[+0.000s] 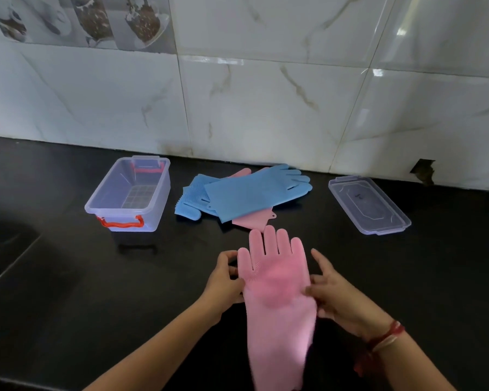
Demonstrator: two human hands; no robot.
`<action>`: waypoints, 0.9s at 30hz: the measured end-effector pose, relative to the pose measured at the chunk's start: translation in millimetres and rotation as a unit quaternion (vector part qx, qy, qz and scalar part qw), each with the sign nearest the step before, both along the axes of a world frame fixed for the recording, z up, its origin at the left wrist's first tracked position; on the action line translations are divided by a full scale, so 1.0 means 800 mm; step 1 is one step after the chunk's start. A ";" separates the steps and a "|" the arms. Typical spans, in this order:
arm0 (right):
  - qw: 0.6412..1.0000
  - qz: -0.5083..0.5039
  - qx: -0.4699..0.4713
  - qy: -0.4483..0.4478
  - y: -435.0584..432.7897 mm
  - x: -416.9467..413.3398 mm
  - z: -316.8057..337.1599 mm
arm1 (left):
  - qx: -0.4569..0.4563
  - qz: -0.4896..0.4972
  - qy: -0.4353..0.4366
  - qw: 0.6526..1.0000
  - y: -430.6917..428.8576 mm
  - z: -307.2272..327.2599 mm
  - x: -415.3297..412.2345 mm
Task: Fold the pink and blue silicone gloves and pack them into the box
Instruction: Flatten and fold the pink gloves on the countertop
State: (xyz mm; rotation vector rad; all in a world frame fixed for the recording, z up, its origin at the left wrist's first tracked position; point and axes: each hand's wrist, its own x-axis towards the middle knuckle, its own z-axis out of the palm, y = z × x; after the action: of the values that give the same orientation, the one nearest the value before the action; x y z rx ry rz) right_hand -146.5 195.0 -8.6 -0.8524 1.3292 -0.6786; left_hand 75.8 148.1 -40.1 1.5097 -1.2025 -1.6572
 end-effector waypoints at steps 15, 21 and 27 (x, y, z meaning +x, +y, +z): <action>0.981 0.097 0.058 0.155 0.017 -0.012 0.003 | -0.208 -0.079 -0.209 0.952 -0.014 -0.027 -0.007; 0.941 0.199 0.047 0.271 0.037 0.012 0.011 | -0.269 -0.157 -0.404 0.860 -0.039 -0.007 -0.005; 0.779 0.145 -0.199 0.577 0.001 0.032 0.021 | -0.437 -0.051 -0.493 0.750 -0.118 0.030 -0.001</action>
State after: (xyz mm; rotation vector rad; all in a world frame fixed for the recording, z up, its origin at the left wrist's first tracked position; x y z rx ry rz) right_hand -121.2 195.6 8.0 -1.9661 2.0784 -0.1094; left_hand 74.9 53.4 -16.3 1.6111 -2.1781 -0.0137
